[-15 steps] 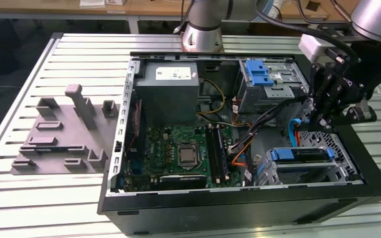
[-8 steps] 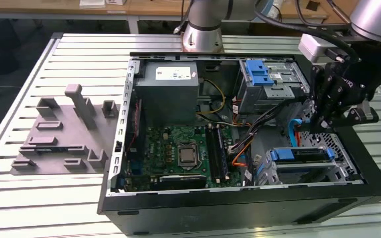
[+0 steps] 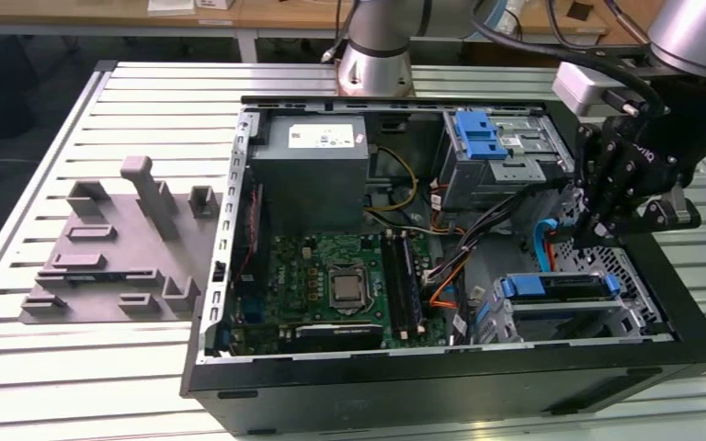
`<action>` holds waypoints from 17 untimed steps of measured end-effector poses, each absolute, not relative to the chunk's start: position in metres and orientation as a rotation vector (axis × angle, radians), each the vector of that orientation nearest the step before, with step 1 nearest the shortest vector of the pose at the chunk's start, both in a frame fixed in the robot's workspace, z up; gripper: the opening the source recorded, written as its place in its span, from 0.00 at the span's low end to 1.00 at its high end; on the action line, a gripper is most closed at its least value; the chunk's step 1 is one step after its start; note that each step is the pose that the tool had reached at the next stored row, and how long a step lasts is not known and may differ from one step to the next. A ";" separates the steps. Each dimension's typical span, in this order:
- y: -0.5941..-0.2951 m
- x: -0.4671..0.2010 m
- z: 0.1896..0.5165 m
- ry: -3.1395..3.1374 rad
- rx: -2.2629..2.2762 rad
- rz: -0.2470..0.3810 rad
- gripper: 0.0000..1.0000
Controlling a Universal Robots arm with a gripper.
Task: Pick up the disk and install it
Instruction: 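Insert the first disk wire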
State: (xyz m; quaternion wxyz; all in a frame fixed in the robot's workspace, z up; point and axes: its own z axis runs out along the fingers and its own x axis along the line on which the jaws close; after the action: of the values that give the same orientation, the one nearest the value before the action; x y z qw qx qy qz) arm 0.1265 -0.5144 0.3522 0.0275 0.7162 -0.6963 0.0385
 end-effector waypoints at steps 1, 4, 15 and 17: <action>-0.514 0.127 0.352 -2.150 2.211 0.117 0.16; -0.515 0.127 0.351 -2.139 2.202 0.082 0.16; -0.527 0.127 0.346 -2.141 2.190 0.055 0.16; -0.527 0.127 0.346 -2.144 2.187 0.055 0.16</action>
State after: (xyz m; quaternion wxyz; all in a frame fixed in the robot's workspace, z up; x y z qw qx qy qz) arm 0.1274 -0.5266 0.3460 0.0394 0.7134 -0.6994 0.0178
